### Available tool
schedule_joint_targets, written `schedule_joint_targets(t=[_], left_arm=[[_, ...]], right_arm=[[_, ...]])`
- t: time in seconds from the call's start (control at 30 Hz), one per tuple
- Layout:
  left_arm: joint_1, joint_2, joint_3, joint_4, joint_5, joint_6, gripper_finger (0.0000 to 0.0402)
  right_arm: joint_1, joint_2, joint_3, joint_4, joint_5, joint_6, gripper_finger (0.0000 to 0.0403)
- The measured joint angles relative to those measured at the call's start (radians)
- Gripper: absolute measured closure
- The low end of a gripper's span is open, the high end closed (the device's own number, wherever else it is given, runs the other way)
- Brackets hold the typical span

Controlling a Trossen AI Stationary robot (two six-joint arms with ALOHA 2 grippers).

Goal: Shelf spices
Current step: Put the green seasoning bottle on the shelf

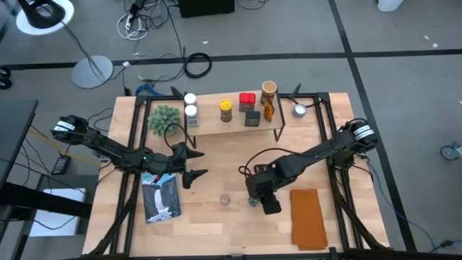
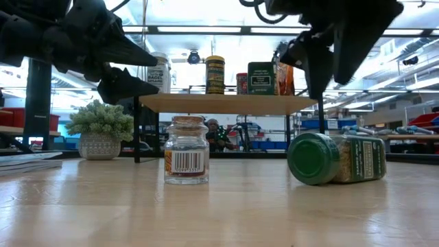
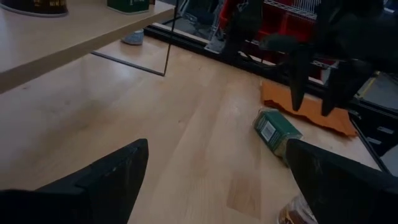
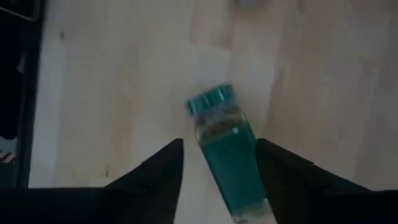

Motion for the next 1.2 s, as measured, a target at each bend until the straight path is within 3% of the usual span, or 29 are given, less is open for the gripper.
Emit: schedule_joint_targets(t=[0.27, 0.63, 0.83, 1.03, 1.2], left_arm=[[0.000, 0.000, 0.000, 0.002, -0.002, 0.021, 0.0015], [0.000, 0.000, 0.000, 0.003, -0.004, 0.009, 0.0015], [0.000, 0.000, 0.000, 0.003, -0.005, 0.009, 0.0015], [0.000, 0.000, 0.000, 0.002, -0.009, 0.016, 0.0015], [0.000, 0.000, 0.000, 0.002, -0.010, 0.016, 0.0015]], right_arm=[[-0.003, 0.033, 0.000, 0.113, -0.011, -0.102, 0.0109], [0.005, 0.211, 0.000, 0.127, -0.014, -0.183, 0.0075], [0.020, 0.246, 0.014, 0.125, 0.049, -0.202, 0.0110], [0.019, 0.218, 0.064, 0.114, 0.087, -0.206, 0.0216], [0.019, 0.133, 0.072, 0.112, 0.212, -0.157, 0.0216]])
